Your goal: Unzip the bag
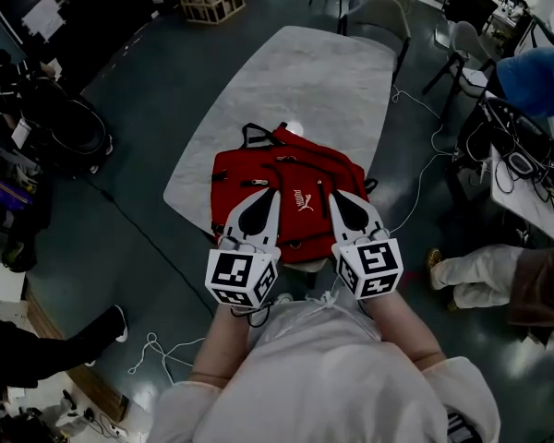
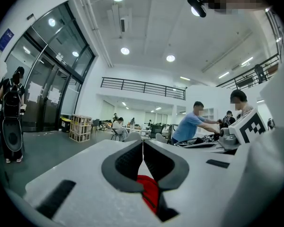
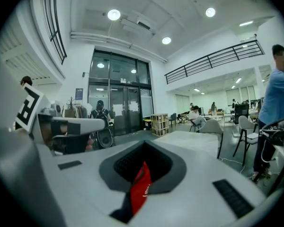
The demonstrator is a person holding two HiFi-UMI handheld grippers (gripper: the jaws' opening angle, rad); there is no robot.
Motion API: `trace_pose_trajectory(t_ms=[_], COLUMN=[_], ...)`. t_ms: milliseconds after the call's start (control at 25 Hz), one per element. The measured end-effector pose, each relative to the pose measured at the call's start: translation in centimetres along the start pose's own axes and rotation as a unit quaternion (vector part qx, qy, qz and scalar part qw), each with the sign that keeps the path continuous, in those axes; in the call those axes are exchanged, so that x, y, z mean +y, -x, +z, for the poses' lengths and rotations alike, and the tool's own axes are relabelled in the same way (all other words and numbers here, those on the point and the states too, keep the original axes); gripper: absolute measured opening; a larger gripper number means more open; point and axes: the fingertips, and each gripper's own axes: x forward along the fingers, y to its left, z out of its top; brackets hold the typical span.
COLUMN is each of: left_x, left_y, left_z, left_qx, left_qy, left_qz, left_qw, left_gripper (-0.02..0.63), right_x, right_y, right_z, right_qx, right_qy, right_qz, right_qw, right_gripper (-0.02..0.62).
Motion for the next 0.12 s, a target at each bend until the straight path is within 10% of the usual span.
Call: trace_pose_trajectory(t_ms=[120], left_x=[0.19], left_y=[0.26], left_z=[-0.03], left_qx=[0.002], left_qy=[-0.003], left_qz=[-0.003], left_qw=[1.0000], left_gripper=[0.023], right_x=[0.46], right_y=[-0.09], right_z=[0.01], right_qx=[0.000], right_qy=[0.001], right_qz=[0.000], right_qw=[1.000], right_gripper=[0.026])
